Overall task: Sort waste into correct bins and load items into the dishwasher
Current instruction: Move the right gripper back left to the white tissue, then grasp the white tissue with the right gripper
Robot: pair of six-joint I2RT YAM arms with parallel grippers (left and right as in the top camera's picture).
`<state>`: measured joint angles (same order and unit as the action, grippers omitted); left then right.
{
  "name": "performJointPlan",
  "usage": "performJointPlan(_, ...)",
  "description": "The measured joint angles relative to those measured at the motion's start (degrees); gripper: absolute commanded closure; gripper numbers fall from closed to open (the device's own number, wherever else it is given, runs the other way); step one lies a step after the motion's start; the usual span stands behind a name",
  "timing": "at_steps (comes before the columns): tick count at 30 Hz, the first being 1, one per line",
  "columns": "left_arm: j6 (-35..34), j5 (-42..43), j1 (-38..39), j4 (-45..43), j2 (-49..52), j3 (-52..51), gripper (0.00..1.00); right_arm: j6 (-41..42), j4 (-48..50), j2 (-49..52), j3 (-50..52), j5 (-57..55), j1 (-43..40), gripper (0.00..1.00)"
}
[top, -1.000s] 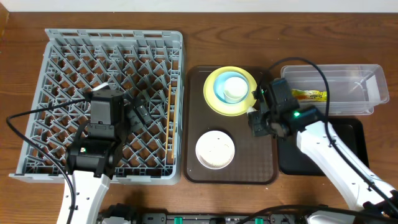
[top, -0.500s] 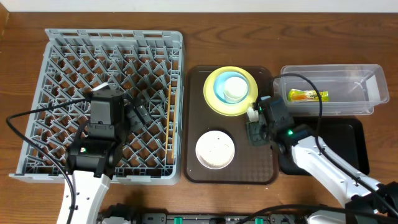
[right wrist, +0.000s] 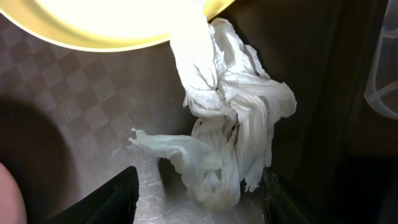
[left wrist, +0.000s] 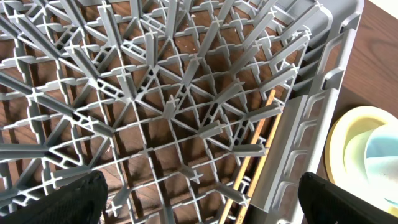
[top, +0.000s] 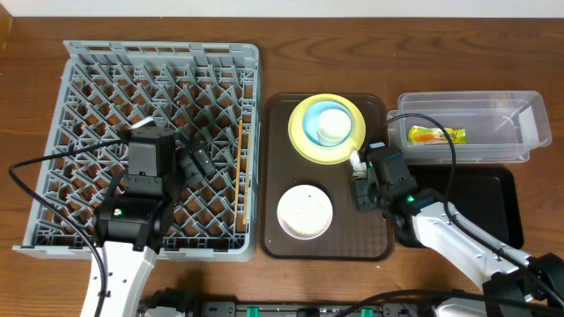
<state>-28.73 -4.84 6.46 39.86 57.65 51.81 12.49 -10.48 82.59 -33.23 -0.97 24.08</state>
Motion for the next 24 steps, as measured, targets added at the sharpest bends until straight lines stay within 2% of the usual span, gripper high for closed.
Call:
performJointPlan(4, 0.0, 0.0, 0.0, 0.0, 0.0, 0.0, 0.01, 0.0, 0.1, 0.6, 0.0, -0.9, 0.0, 0.39)
performJointPlan(12, 0.0, 0.0, 0.0, 0.0, 0.0, 0.0, 0.01, 0.0, 0.4, 0.7, 0.0, -2.5, 0.0, 0.29)
performJointPlan(18, 0.0, 0.0, 0.0, 0.0, 0.0, 0.0, 0.01, 0.0, 2.6, 0.7, 0.0, -4.3, 0.0, 0.29)
performJointPlan(20, 0.0, 0.0, 0.0, 0.0, 0.0, 0.0, 0.01, 0.0, 4.0, 0.7, 0.0, -4.8, 0.0, 0.29)
performJointPlan(24, 0.0, 0.0, 0.0, 0.0, 0.0, 0.0, 0.01, -0.2, 5.4, 0.7, 0.0, -5.3, 0.0, 0.4)
